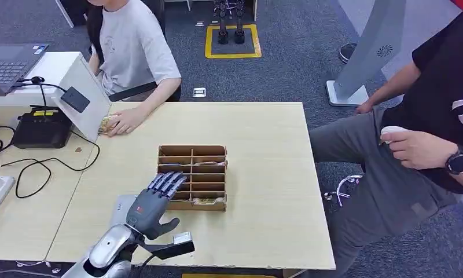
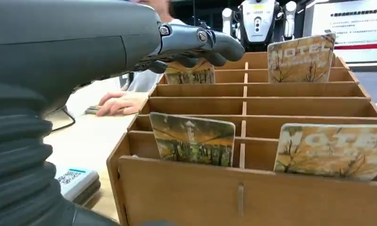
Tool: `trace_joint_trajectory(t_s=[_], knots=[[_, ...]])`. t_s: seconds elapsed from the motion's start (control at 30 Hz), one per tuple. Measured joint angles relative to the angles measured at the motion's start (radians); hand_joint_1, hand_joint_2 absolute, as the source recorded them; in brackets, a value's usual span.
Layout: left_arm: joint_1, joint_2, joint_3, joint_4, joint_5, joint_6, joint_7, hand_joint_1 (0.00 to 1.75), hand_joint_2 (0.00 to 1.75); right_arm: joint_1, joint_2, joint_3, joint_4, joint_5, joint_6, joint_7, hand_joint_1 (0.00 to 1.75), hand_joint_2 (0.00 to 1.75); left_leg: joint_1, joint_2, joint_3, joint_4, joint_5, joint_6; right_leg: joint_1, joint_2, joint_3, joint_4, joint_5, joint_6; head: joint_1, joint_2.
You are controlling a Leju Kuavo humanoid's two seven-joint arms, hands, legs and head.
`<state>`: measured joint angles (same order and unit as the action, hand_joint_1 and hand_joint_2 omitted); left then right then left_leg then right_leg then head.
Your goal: Pass the card to the sensor for recognition and then transmit it.
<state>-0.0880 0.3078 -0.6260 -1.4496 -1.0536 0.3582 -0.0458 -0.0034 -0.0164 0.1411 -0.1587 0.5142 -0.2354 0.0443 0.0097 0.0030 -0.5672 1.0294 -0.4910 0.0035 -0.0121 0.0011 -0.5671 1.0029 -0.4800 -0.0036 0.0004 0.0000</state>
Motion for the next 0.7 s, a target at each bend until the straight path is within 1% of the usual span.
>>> trace_joint_trajectory(t_s=[0.43, 0.57, 0.63, 0.7], knots=[[-0.004, -0.007, 0.012, 0.016, 0.042, -0.017, -0.013, 1.75, 1.75, 0.000, 0.002, 0.000, 0.000, 0.001, 0.000, 0.008, 0.00, 1.75, 0.000, 0.000, 0.000, 0.000, 0.000, 0.000, 0.000, 0.000, 0.000, 0.000, 0.000, 0.000, 0.000, 0.000], [-0.003, -0.008, 0.018, 0.017, 0.074, -0.021, -0.032, 1.75, 1.75, 0.000, 0.003, 0.000, 0.000, 0.003, 0.000, 0.009, 0.00, 1.75, 0.000, 0.000, 0.000, 0.000, 0.000, 0.000, 0.000, 0.000, 0.000, 0.000, 0.000, 0.000, 0.000, 0.000], [-0.003, -0.006, 0.028, 0.016, 0.114, -0.019, -0.055, 1.75, 1.75, 0.000, 0.003, 0.000, 0.000, 0.006, 0.001, 0.010, 0.00, 1.75, 0.000, 0.000, 0.000, 0.000, 0.000, 0.000, 0.000, 0.000, 0.000, 0.000, 0.000, 0.000, 0.000, 0.000], [-0.006, 0.011, 0.047, -0.004, 0.181, -0.016, -0.089, 1.75, 1.75, 0.001, 0.003, 0.000, 0.000, 0.010, 0.001, 0.010, 0.00, 1.75, 0.001, 0.000, 0.000, 0.000, 0.000, 0.000, 0.000, 0.000, -0.001, 0.000, 0.000, 0.000, 0.000, 0.000]])
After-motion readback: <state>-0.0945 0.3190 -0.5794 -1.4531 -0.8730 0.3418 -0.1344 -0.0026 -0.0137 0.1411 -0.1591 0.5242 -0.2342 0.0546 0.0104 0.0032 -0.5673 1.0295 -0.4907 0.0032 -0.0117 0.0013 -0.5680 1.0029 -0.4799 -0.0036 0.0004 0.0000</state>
